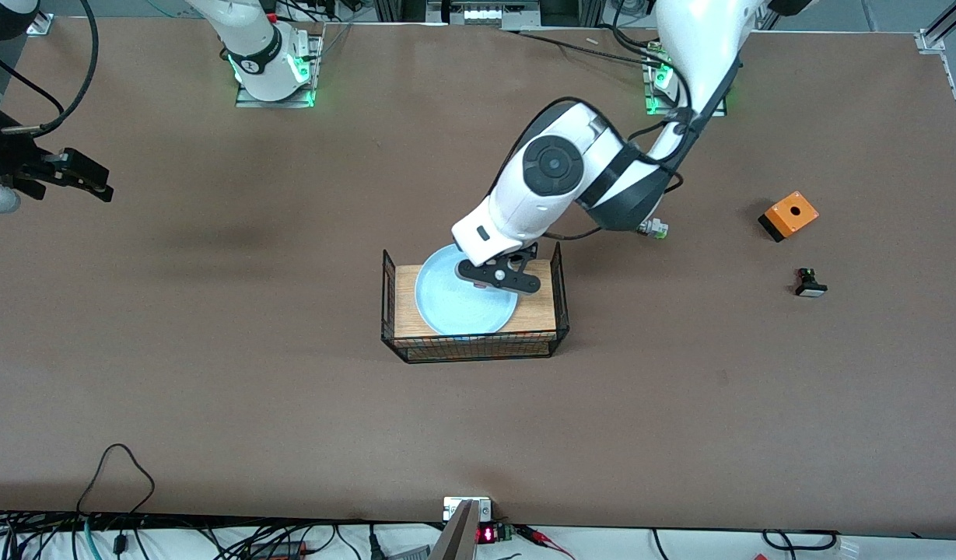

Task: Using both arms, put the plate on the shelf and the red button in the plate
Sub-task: 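Carry the button with the left gripper over the plate in the basket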

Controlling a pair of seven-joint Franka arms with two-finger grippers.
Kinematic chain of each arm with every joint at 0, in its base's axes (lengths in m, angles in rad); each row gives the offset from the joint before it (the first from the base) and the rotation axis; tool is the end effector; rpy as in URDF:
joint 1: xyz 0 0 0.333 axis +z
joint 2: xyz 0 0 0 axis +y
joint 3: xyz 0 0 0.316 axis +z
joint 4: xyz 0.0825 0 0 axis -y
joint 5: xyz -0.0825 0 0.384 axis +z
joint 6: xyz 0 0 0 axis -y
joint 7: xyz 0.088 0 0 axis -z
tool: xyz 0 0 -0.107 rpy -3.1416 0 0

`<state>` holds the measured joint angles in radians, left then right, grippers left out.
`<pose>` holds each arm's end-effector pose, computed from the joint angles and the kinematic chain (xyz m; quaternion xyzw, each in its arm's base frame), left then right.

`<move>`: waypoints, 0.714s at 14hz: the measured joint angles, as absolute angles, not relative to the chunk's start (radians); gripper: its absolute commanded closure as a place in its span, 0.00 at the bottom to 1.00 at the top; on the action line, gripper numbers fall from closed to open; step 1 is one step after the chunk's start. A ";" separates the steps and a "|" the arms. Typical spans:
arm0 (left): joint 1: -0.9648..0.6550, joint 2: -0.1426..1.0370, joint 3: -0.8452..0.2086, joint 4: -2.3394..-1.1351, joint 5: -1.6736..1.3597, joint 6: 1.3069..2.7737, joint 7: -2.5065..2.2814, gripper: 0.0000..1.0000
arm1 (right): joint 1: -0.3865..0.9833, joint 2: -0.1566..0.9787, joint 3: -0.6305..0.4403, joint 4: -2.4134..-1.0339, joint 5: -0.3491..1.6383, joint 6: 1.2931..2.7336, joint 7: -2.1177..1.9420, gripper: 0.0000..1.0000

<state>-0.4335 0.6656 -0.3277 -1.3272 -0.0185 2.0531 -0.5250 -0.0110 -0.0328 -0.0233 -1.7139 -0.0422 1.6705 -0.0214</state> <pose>0.5704 -0.4680 0.3661 0.9903 -0.0760 -0.0269 0.1131 0.5492 -0.0232 0.5834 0.9998 -0.0042 -0.0059 0.0204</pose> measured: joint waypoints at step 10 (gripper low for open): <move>-0.428 0.668 -0.319 -1.283 -0.005 2.054 -0.526 0.00 | -0.011 -0.033 -0.023 -1.713 -0.042 1.671 -0.021 0.00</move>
<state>-0.4279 0.6684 -0.3193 -1.2827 -0.0054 2.0544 -0.5256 -0.0109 -0.0327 -0.0232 -1.7131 -0.0423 1.6706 -0.0215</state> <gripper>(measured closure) 0.035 0.000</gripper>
